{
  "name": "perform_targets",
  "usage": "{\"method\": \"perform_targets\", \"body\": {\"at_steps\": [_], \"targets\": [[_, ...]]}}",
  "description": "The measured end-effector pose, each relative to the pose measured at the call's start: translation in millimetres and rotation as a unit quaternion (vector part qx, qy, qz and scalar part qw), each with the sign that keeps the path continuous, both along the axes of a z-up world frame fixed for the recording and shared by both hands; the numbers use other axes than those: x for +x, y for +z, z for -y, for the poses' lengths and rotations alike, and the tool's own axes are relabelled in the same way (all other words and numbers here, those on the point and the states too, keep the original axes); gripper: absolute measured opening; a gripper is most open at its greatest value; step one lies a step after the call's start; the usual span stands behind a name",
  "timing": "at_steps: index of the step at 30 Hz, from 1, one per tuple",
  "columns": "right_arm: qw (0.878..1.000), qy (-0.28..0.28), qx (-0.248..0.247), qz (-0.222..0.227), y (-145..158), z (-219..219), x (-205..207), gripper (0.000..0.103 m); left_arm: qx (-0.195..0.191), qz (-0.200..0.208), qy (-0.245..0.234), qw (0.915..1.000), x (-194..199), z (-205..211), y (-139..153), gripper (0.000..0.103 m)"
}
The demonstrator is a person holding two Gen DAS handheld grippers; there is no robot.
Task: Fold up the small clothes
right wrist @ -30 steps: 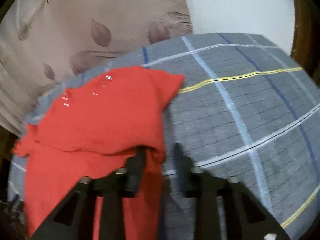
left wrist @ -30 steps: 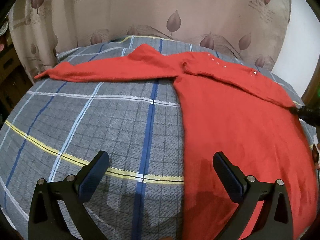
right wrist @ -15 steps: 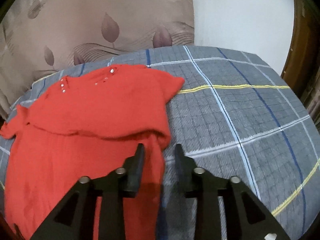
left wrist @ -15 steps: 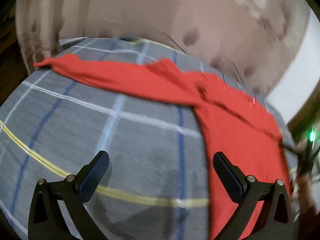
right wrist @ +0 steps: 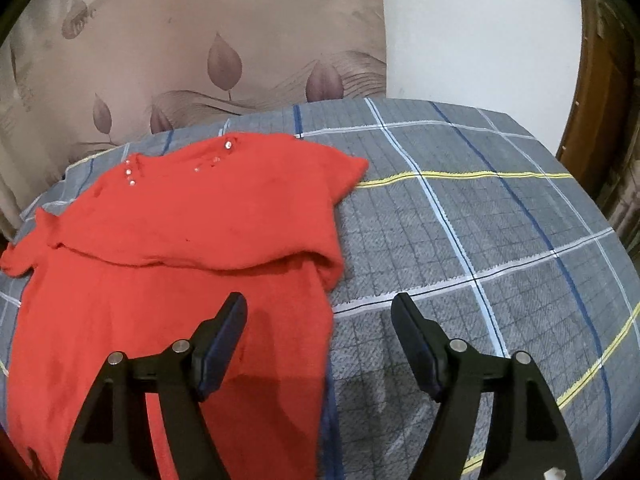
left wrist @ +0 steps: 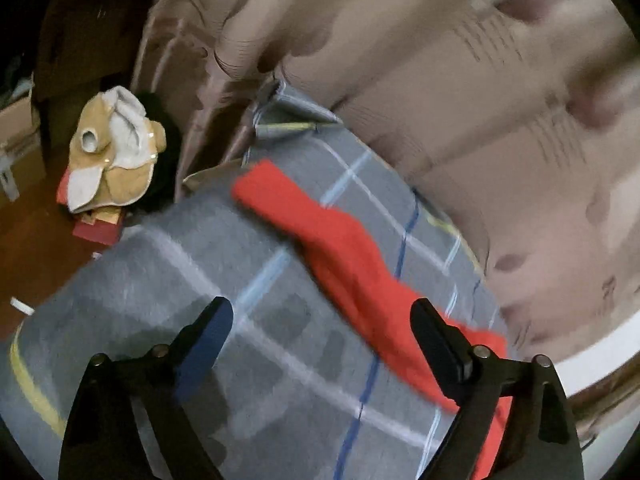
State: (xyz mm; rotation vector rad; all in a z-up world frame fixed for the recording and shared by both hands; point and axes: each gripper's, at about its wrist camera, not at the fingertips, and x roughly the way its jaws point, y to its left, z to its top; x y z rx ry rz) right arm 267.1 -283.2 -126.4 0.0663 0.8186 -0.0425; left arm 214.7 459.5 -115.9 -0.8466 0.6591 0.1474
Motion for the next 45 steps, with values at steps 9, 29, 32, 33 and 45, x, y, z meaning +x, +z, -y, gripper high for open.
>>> {"method": "perform_targets", "body": {"at_steps": [9,29,32,33,45], "targets": [[0.999,-0.002,-0.030,-0.011,-2.8,-6.5,3.9,0.081,-0.021,-0.005,0.004,0.9998,41.0,-16.9,-7.6,0.089],[1.000,-0.001,0.005,0.004,-0.7,2.8,0.2,0.086,0.099,0.131,-0.131,0.9776,41.8,154.7,131.9,0.004],[1.000,-0.001,0.021,0.015,2.2,7.0,-2.7,0.087,0.113,0.165,-0.206,0.9580,51.1,230.1,166.9,0.004],[0.999,-0.002,0.028,0.019,3.2,9.0,-3.9,0.088,0.112,0.174,-0.239,0.9488,56.7,266.3,176.2,0.004],[0.995,0.000,0.089,0.053,9.8,22.4,-14.1,0.089,0.126,0.115,-0.436,0.8835,122.5,546.3,93.3,0.004]]}}
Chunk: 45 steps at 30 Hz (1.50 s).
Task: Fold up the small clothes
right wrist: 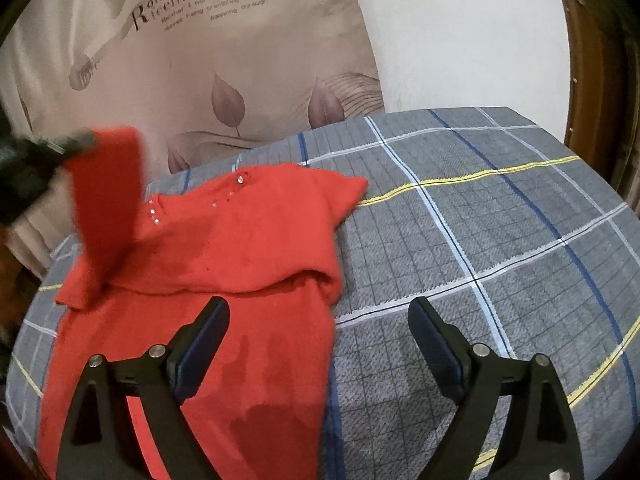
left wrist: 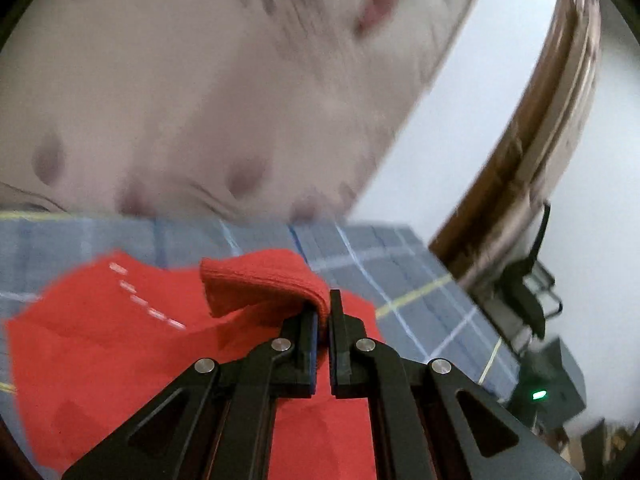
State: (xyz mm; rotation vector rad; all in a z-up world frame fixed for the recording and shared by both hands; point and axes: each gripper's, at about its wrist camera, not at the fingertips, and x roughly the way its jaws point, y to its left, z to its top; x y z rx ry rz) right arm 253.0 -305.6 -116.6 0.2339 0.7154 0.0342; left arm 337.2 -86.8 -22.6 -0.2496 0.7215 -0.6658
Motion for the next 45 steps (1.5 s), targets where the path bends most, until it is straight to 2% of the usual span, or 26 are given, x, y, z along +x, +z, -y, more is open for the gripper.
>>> {"method": "perform_targets", "body": {"at_steps": [4,6,8,9,10,11,13,15,19,24,27,32,33,34,35,36,38,40,44,45], "targets": [[1.000,0.002,0.012,0.006,0.5,1.7,-1.5,0.089,0.008,-0.006,-0.026,0.9996,2.5,38.8,-39.2,0.005],[1.000,0.004,0.017,0.008,0.9,2.3,-2.0,0.090,0.015,-0.013,-0.036,0.9992,2.5,48.0,-52.3,0.016],[1.000,0.005,0.021,0.010,1.5,2.5,-2.5,0.090,0.025,-0.018,-0.035,0.9989,2.1,53.1,-59.6,0.040],[1.000,0.006,0.023,0.010,1.5,3.6,-2.5,0.090,0.026,-0.020,-0.033,0.9989,1.6,55.8,-59.5,0.069],[1.000,0.006,0.025,0.011,1.8,4.0,-2.9,0.090,0.019,-0.016,-0.028,0.9993,-2.0,56.3,-57.7,0.087],[1.000,0.005,0.026,0.012,1.8,4.5,-3.1,0.090,0.007,-0.001,-0.021,0.9998,-8.3,54.1,-53.1,0.091],[0.999,0.004,0.029,0.014,2.3,5.2,-4.4,0.090,-0.011,0.020,-0.015,0.9996,-17.6,41.2,-41.8,0.093],[0.999,0.003,0.033,0.019,3.9,6.0,-7.3,0.090,-0.017,0.023,0.002,0.9996,-25.9,23.5,-31.1,0.094],[0.999,0.017,0.043,0.019,9.5,6.1,-8.1,0.090,-0.002,0.022,0.056,0.9982,-46.3,-34.3,-29.0,0.095],[0.997,0.065,0.044,0.021,33.1,-13.9,7.5,0.090,0.039,0.017,0.108,0.9933,-74.3,-110.7,-52.1,0.095],[0.993,0.103,0.048,-0.011,40.1,-39.0,44.0,0.090,0.018,-0.013,0.142,0.9896,-80.0,-143.4,-73.4,0.095],[0.989,0.133,-0.025,-0.054,36.5,-88.9,95.4,0.088,-0.019,-0.058,0.159,0.9854,-79.7,-152.0,-99.3,0.095],[0.988,0.130,-0.050,-0.061,34.3,-95.3,103.5,0.072,-0.016,-0.058,0.158,0.9857,-80.4,-150.3,-99.5,0.095],[0.988,0.125,-0.058,-0.068,31.7,-95.3,107.8,0.025,-0.009,-0.055,0.155,0.9863,-81.5,-147.6,-98.9,0.095],[0.989,0.112,-0.043,-0.081,28.5,-88.2,113.7,0.003,-0.006,-0.054,0.154,0.9867,-82.5,-146.0,-98.4,0.095],[0.992,0.094,0.002,-0.083,26.7,-73.1,114.0,0.009,-0.005,-0.054,0.153,0.9867,-83.0,-146.6,-98.5,0.095],[0.994,0.048,0.081,-0.059,22.2,-34.3,100.1,0.009,-0.003,-0.059,0.156,0.9860,-83.5,-146.1,-99.9,0.095],[0.989,0.027,0.134,-0.055,10.9,-6.0,88.4,0.009,-0.005,-0.069,0.156,0.9854,-80.5,-145.7,-101.8,0.095],[0.974,0.040,0.218,-0.045,-4.6,23.0,72.9,0.010,-0.006,-0.068,0.156,0.9854,-81.2,-145.2,-100.2,0.095],[0.971,0.045,0.231,-0.043,-5.2,25.4,72.7,0.013,-0.006,-0.069,0.157,0.9852,-81.5,-145.2,-100.3,0.095]]}}
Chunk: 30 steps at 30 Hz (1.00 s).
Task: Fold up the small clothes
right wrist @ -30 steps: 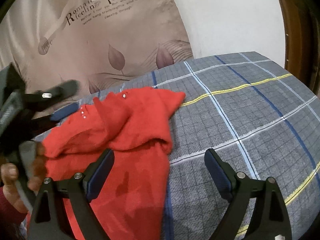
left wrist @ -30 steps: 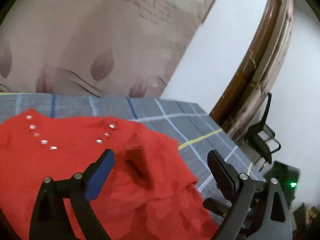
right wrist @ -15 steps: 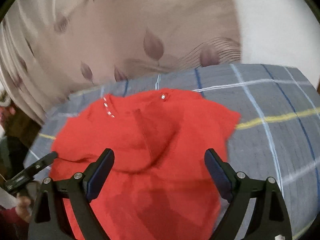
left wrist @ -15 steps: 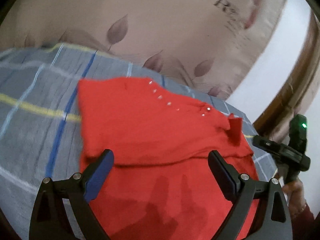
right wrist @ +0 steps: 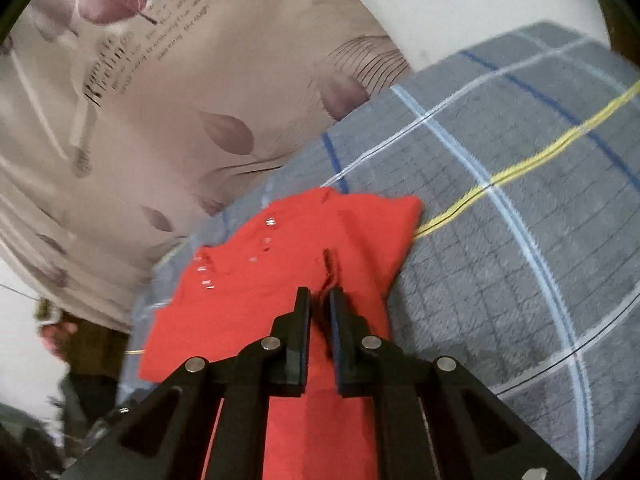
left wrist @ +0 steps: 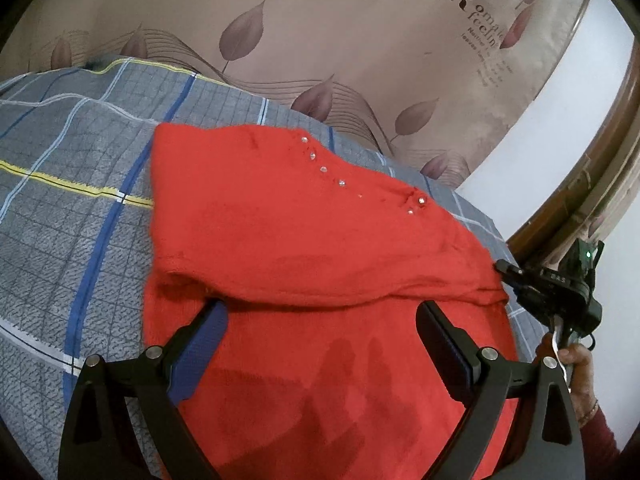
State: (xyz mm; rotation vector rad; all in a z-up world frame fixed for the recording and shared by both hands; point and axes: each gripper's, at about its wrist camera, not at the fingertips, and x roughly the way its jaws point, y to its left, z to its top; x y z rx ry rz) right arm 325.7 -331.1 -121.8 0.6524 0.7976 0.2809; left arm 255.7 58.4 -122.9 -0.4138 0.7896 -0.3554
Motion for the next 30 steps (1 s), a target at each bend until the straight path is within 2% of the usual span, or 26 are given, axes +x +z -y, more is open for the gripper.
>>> {"method": "perform_targets", "body": {"at_steps": [2,3,4,6,8,9,10,11,12,13,15,16,18,22,30], "targets": [[1.000,0.004,0.021,0.005,-0.1,3.2,1.0,0.016,-0.001,-0.002,0.002,1.0000,0.5,-0.6,-1.0,0.095],[1.000,0.003,0.026,0.005,0.3,4.3,3.1,0.027,-0.001,-0.002,0.003,1.0000,0.7,-0.8,-0.9,0.095],[1.000,0.000,0.031,0.006,1.4,5.6,5.1,0.043,-0.002,-0.002,0.003,1.0000,0.3,-1.0,-0.4,0.095],[0.999,0.001,0.040,0.014,6.1,4.9,9.7,0.065,-0.002,-0.005,0.004,1.0000,0.9,-0.6,-0.4,0.095],[0.999,0.012,0.036,0.010,8.0,0.9,17.6,0.065,-0.002,-0.006,0.004,1.0000,1.0,-0.7,-0.6,0.095],[0.999,0.018,0.028,0.007,8.7,-1.9,20.2,0.065,-0.002,-0.006,0.004,1.0000,1.0,-0.4,-0.4,0.095],[1.000,0.025,0.013,0.006,10.1,-7.2,23.6,0.059,-0.002,-0.006,0.004,1.0000,0.9,-0.4,-0.2,0.095],[0.999,0.035,-0.008,0.005,12.2,-13.7,26.9,0.051,-0.003,-0.006,0.004,1.0000,0.8,-0.5,-0.2,0.095],[0.999,0.041,-0.023,0.002,12.4,-17.5,28.4,0.034,-0.003,-0.006,0.004,1.0000,0.9,-0.7,-0.2,0.095],[0.998,0.049,-0.043,-0.007,12.5,-24.3,31.8,0.027,-0.003,-0.006,0.004,1.0000,1.2,-0.7,-0.2,0.095],[0.996,0.056,-0.064,-0.010,12.6,-31.4,34.5,0.021,-0.004,-0.006,0.004,1.0000,1.6,-1.0,-0.4,0.095],[0.996,0.059,-0.073,-0.011,12.7,-34.4,35.5,0.012,-0.004,-0.006,0.004,1.0000,1.6,-1.1,-0.5,0.095],[0.995,0.060,-0.080,-0.012,11.7,-35.8,36.4,0.009,-0.005,-0.007,0.004,1.0000,1.9,-1.3,-0.8,0.095],[0.998,0.051,-0.038,-0.004,15.2,-27.1,35.5,0.006,-0.007,-0.006,0.005,0.9999,2.2,-1.7,-1.1,0.095],[0.998,0.020,0.043,0.052,53.7,-5.4,39.9,0.005,-0.012,-0.005,0.011,0.9999,2.7,-4.2,-1.4,0.095]]}}
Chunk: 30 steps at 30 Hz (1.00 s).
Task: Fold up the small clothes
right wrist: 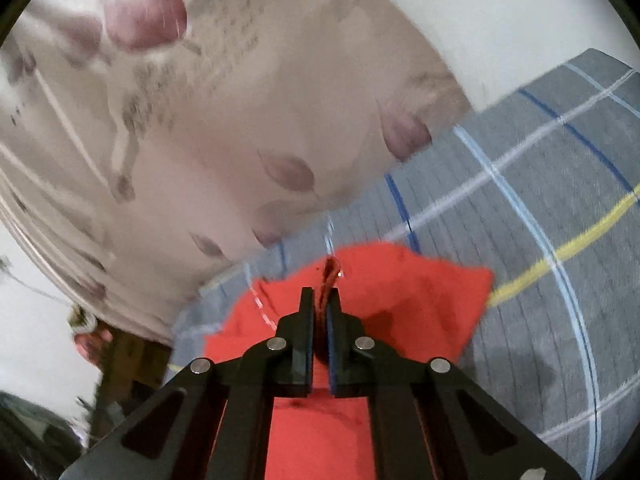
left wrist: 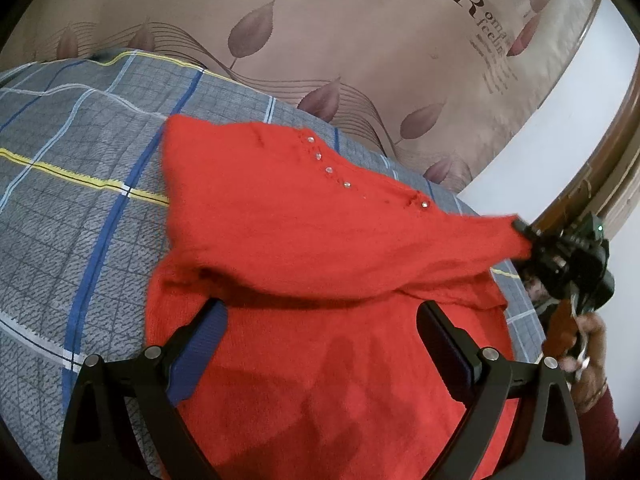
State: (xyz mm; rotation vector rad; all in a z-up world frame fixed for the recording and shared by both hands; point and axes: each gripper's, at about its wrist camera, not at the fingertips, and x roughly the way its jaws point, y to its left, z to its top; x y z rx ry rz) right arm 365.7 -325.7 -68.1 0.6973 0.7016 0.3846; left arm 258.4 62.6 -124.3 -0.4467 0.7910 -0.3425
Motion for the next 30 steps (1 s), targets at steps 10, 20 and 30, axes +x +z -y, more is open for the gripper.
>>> {"method": "perform_targets", "body": {"at_steps": [10,20,30], "targets": [[0.995,-0.038,0.046,-0.078,-77.4,27.2,16.4,0.005,-0.001,-0.002,0.001,1.0000,0.3,-0.9,0.3,0.095],[0.996,-0.030,-0.016,-0.083,-75.6,12.1,24.6,0.005,-0.031,0.003,0.004,0.9995,0.2,-10.6,-1.3,0.095],[0.994,-0.033,-0.062,-0.078,-72.0,3.8,24.5,0.005,-0.055,0.008,-0.028,0.9980,15.3,-7.9,2.5,0.096]]}}
